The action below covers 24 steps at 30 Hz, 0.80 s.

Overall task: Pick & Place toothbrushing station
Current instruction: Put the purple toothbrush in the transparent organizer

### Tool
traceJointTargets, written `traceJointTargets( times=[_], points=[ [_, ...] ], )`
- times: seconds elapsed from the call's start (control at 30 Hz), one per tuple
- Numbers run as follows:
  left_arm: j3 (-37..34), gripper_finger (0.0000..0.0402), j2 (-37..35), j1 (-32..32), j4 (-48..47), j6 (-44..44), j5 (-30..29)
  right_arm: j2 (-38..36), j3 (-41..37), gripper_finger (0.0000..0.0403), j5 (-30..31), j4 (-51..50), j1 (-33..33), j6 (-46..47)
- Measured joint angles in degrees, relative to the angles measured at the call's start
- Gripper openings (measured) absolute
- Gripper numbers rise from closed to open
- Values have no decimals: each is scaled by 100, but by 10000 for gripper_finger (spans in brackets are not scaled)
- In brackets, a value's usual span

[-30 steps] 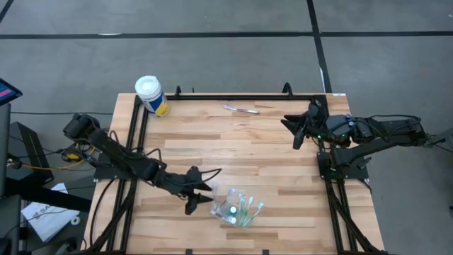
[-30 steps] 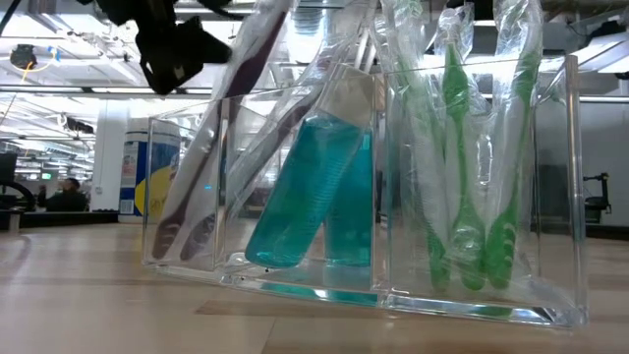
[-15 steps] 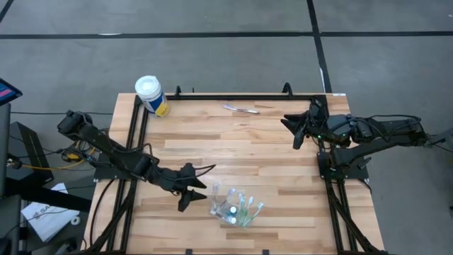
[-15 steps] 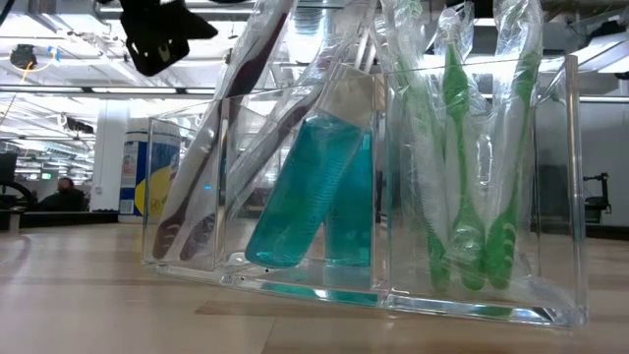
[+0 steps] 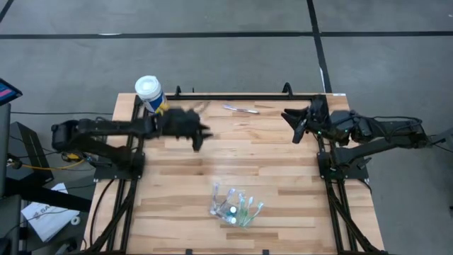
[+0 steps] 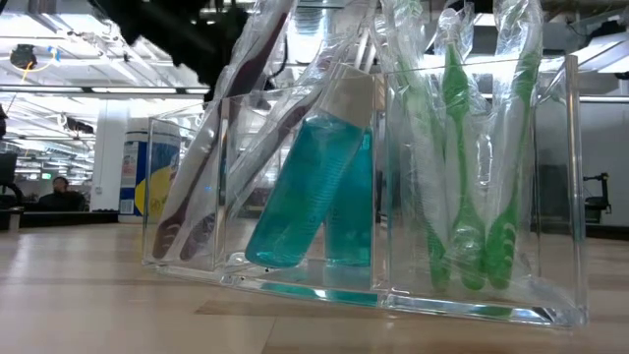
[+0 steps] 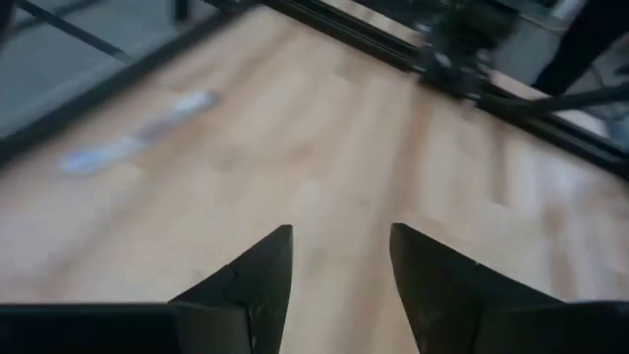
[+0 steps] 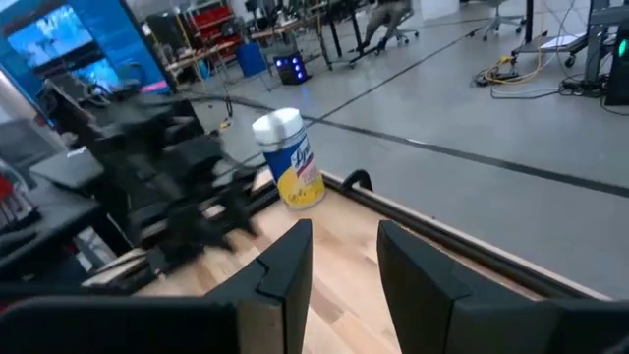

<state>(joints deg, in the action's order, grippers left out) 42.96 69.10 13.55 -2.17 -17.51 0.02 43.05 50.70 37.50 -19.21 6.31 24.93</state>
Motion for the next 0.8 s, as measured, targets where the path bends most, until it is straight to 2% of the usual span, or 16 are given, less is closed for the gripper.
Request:
traceJointTargets(
  times=[0.13, 0.27, 0.4, 0.53, 0.7, 0.8],
  points=[
    [0, 179, 2, 1269, 2, 820, 958, 9, 0, 108, -2, 221, -152, 17],
    [0, 206, 2, 1901, 32, 1329, 1498, 2, 0, 108, 0, 368, -340, 333],
    [111, 226, 147, 2041, 59, 1580, 1640, 6, 0, 108, -1, 464, -469, 465],
    [512, 226, 684, 2034, 57, 1582, 1833, 9, 0, 108, -2, 489, -606, 468],
    [1463, 210, 1877, 2053, -94, 1851, 1939, -7, 0, 108, -19, 476, -791, 421],
    [2305, 204, 2624, 2169, -865, 2284, 1861, -4, 0, 108, -67, 467, -858, 227]
  ],
)
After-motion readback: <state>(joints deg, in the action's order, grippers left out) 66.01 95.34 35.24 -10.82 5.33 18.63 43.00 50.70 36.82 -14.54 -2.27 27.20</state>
